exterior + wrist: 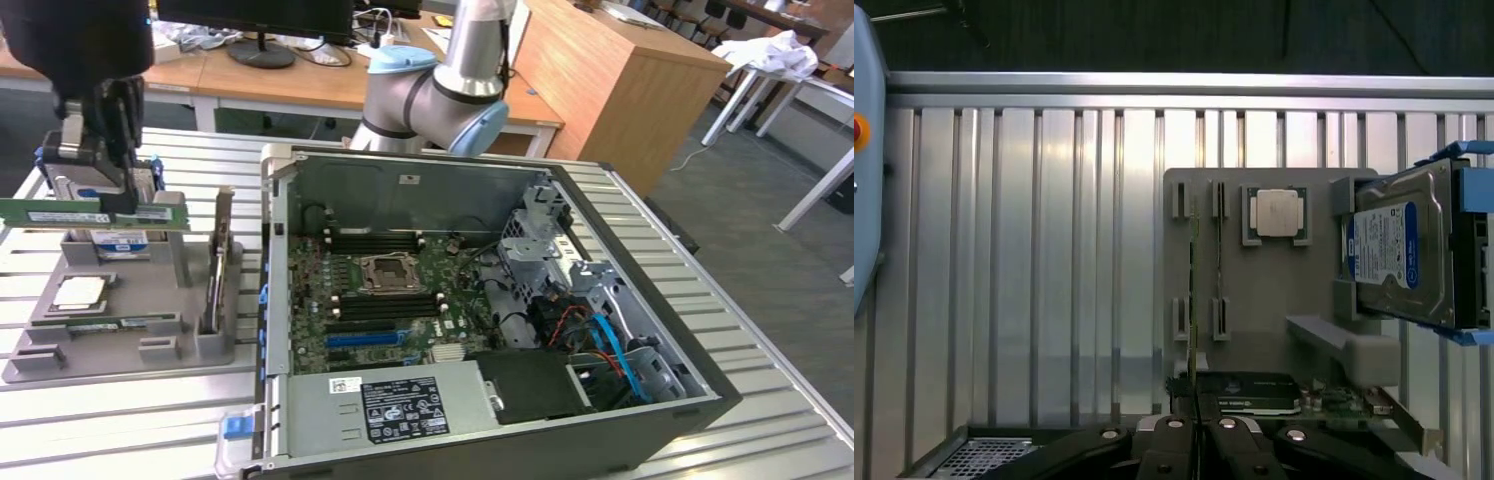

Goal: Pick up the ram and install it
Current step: 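Pick up the ram and move it above insertion slot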

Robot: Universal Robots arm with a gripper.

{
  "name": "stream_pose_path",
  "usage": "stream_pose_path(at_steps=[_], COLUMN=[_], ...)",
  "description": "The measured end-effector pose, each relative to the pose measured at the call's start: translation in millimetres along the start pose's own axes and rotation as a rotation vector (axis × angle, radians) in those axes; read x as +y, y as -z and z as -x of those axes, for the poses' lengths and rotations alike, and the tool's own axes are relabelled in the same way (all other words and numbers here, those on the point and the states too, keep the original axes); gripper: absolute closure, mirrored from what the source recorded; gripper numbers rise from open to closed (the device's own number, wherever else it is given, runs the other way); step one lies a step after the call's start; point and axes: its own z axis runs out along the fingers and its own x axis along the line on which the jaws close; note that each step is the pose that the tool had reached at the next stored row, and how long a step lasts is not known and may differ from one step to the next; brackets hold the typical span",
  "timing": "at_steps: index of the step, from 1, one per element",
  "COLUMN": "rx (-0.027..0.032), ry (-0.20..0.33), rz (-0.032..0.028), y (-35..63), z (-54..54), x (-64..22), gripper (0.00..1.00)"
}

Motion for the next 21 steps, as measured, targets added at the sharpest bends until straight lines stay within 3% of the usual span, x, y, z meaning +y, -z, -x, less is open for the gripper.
stream_pose_path(at_steps=[21], rx=[0.0000], ry=[0.000], rz=[0.0000], y=[2.2], z=[0.6], x=[-50.0], gripper=[0.88])
